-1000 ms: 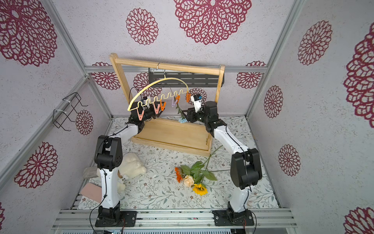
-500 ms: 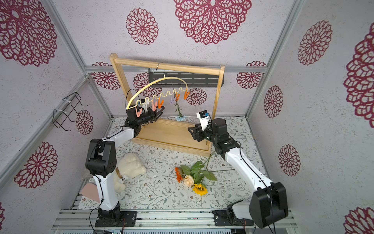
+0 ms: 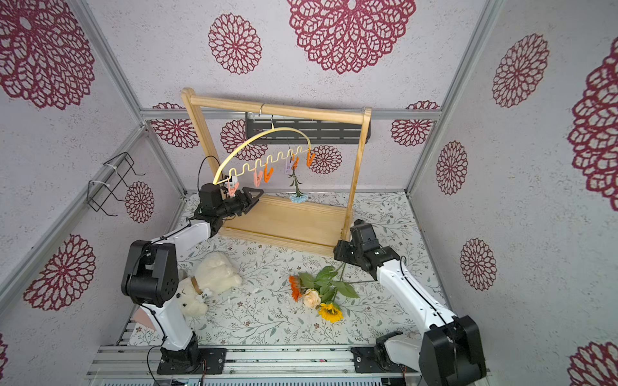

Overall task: Dry the flowers on a clothes hanger
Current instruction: Pick up the flower at the center of the board.

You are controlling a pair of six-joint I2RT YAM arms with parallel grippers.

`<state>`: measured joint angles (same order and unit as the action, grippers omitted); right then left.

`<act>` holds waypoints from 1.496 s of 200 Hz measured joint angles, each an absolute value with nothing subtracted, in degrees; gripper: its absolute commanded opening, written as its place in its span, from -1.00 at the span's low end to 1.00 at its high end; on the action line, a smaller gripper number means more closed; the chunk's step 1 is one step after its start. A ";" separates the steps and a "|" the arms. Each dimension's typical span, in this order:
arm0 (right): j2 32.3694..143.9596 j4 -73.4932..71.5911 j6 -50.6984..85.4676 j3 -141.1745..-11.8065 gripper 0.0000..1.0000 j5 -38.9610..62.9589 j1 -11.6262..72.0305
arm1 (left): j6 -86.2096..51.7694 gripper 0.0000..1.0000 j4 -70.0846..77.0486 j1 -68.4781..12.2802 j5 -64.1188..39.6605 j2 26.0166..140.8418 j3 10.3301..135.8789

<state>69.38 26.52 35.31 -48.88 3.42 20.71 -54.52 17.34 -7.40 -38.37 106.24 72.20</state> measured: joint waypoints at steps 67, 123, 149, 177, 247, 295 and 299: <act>73.63 22.98 44.71 -42.35 -0.08 4.84 20.14 | -46.54 0.39 7.68 -7.03 -36.21 100.95 67.42; 82.19 14.76 49.19 -42.04 -0.23 8.38 20.18 | -43.86 0.39 4.73 -7.03 -35.00 100.84 67.44; 84.73 13.78 50.19 -43.33 -0.27 8.86 20.18 | -42.83 0.40 4.05 -7.03 -34.54 100.64 67.44; 86.59 12.73 50.92 -43.94 -0.34 8.86 20.18 | -42.17 0.40 3.29 -7.03 -33.95 99.81 67.44; 89.12 12.40 54.70 -43.42 -0.88 8.51 20.78 | -41.85 0.40 2.66 -7.03 -33.93 98.89 67.44; 83.48 13.06 56.86 -42.46 -0.96 7.55 21.06 | -42.02 0.40 2.22 -7.03 -33.89 98.13 67.20; 82.70 13.06 57.12 -42.37 -0.96 7.44 21.10 | -42.04 0.40 2.28 -7.03 -33.82 97.86 67.00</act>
<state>82.70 13.06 57.12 -42.37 7.44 21.10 -42.04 2.28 -7.03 -33.82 97.86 67.00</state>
